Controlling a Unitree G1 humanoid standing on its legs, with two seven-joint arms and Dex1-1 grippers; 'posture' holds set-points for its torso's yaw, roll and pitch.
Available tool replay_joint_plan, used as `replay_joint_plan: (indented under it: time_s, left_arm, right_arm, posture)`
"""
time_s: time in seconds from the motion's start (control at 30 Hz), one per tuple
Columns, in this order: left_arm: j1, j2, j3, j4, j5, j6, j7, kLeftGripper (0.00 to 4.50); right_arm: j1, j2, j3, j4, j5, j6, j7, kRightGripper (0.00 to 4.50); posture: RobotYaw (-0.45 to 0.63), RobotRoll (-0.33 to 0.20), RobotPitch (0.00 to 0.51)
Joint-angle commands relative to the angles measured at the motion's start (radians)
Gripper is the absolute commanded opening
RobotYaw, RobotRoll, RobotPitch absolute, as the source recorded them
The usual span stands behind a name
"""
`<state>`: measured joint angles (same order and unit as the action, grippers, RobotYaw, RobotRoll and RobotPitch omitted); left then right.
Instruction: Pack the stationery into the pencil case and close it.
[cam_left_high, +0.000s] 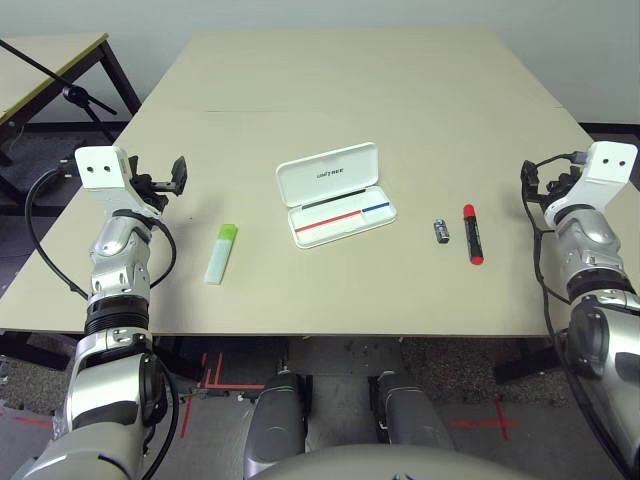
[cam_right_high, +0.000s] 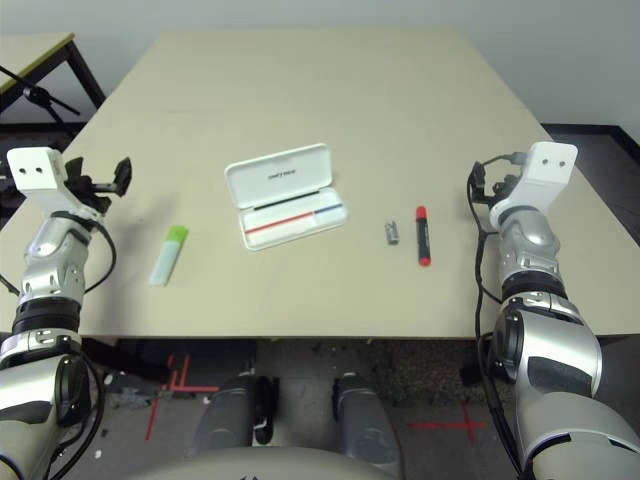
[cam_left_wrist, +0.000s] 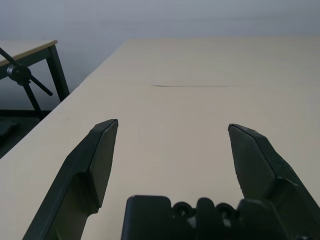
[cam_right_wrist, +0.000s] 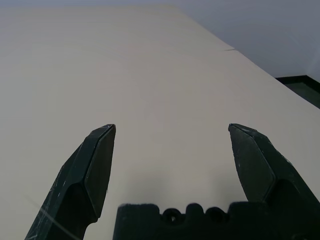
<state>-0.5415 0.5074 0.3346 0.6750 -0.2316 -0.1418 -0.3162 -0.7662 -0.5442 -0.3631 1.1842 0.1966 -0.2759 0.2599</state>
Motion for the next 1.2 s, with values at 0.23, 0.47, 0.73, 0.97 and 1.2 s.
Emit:
replay_joint_plan:
  time_s: [0.23,0.47,0.73,0.97,1.2]
  left_arm:
    - [0.003,-0.011,-0.008,-0.023,0.0,0.009,-0.002,4.45]
    - [-0.02,-0.007,-0.003,0.02,-0.001,0.004,-0.015,4.45]
    - [-0.046,0.003,-0.009,0.018,-0.003,0.013,-0.062,4.45]
    - [-0.017,0.026,-0.01,-0.057,-0.02,0.056,-0.121,4.45]
    - [0.047,0.043,-0.024,-0.217,-0.046,0.152,-0.209,4.45]
  right_arm:
    - [0.0,-0.014,-0.003,0.007,-0.001,-0.005,0.005,4.5]
    - [0.011,-0.03,-0.012,-0.017,0.009,-0.009,0.01,4.5]
    - [0.056,-0.067,0.022,-0.122,0.018,0.044,0.21,4.5]
    - [0.154,-0.101,0.117,-0.37,0.041,0.232,0.536,4.5]
    - [0.235,-0.146,0.215,-0.585,0.041,0.389,0.736,4.5]
  posture:
    - [-0.05,0.0,0.074]
    - [-0.1,0.0,0.07]
    - [-0.12,0.0,0.079]
    - [-0.12,0.0,0.081]
    - [-0.1,0.0,0.079]
